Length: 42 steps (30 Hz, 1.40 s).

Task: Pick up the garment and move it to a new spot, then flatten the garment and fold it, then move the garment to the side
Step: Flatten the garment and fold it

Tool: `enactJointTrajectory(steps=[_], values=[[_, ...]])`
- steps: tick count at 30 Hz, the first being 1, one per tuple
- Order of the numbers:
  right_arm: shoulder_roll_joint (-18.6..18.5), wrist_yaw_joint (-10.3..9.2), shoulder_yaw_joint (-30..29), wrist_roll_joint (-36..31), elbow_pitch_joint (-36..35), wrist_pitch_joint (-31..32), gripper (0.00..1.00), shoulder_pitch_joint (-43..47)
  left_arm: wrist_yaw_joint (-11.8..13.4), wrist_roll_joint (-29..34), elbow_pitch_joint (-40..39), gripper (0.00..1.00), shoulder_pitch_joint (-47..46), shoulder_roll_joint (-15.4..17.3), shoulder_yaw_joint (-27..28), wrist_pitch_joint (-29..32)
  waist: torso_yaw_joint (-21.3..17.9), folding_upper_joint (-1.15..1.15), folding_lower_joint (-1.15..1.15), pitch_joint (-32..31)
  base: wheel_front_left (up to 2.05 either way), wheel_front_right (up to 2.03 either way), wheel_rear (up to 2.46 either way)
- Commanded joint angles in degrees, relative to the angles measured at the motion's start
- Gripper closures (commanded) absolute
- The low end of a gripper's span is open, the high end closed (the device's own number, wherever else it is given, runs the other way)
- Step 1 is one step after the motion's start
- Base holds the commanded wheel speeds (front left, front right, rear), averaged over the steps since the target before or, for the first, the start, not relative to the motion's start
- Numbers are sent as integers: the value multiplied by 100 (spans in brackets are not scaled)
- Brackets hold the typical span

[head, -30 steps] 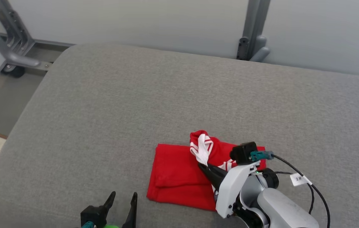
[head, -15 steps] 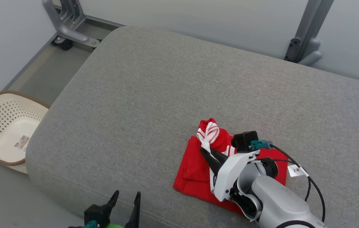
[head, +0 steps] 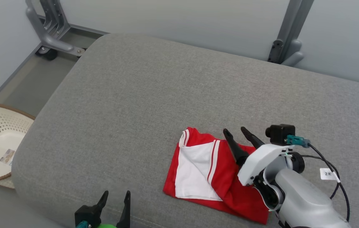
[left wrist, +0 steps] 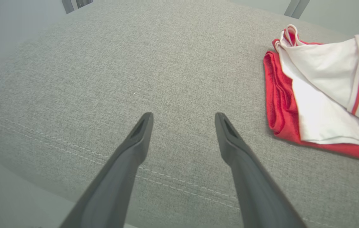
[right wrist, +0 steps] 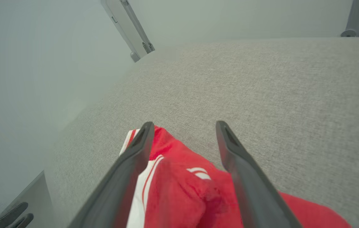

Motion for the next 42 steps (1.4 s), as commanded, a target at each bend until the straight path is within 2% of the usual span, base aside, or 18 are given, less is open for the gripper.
enactJointTrajectory(steps=[1, 7, 12, 18, 24, 25, 26, 27, 28, 34, 42], values=[[-95, 0, -75, 56, 29, -74, 0, 184, -12, 40, -15, 0, 92, 11, 31, -14, -220, 0, 0, -116, 0, 0, 0], [-222, 0, -125, 108, -56, -145, 0, 445, -24, 32, -26, 0, 119, 11, 76, -14, -402, 0, 0, -163, 0, 0, 0], [-253, 0, 99, 201, -400, -107, 0, 666, -49, 45, -9, 0, 93, 12, 54, -14, -469, 0, 0, -163, 0, 0, 0], [-251, 0, 333, 352, -712, 29, 0, 786, -62, 54, 16, 0, 103, 12, 39, -14, -439, 0, 0, -176, 0, 0, 0], [-222, 0, 456, 358, -588, 205, 0, 633, -60, 50, 19, 0, 104, 11, 28, -14, -298, 0, 0, -181, 0, 0, 0], [-205, 0, 473, 353, -537, 244, 8, 599, -62, 48, 23, 0, 111, 12, 17, -14, -269, 0, 0, -184, 0, 0, 0], [-189, 0, 481, 347, -483, 288, 41, 570, -58, 45, 25, 0, 118, 11, 13, -14, -242, 0, 0, -182, 0, 0, 0], [-181, 0, 493, 331, -436, 321, 62, 533, -51, 32, 26, 0, 123, 12, 12, -14, -215, 0, 0, -179, 0, 0, 0], [-184, 0, 510, 303, -388, 368, 100, 503, -51, 29, 28, 0, 126, 11, 1, -14, -190, 0, 0, -175, 0, 0, 0], [-247, 0, 702, 347, -495, 832, 100, 333, -25, 6, 6, 0, 148, 11, 36, -14, -151, 0, 0, -180, 0, 0, 0], [-527, 0, 1369, 683, -1373, 2007, 100, 122, -26, -36, 10, 0, 148, 12, -1, -14, -203, 0, 0, -223, 0, 0, 0]])
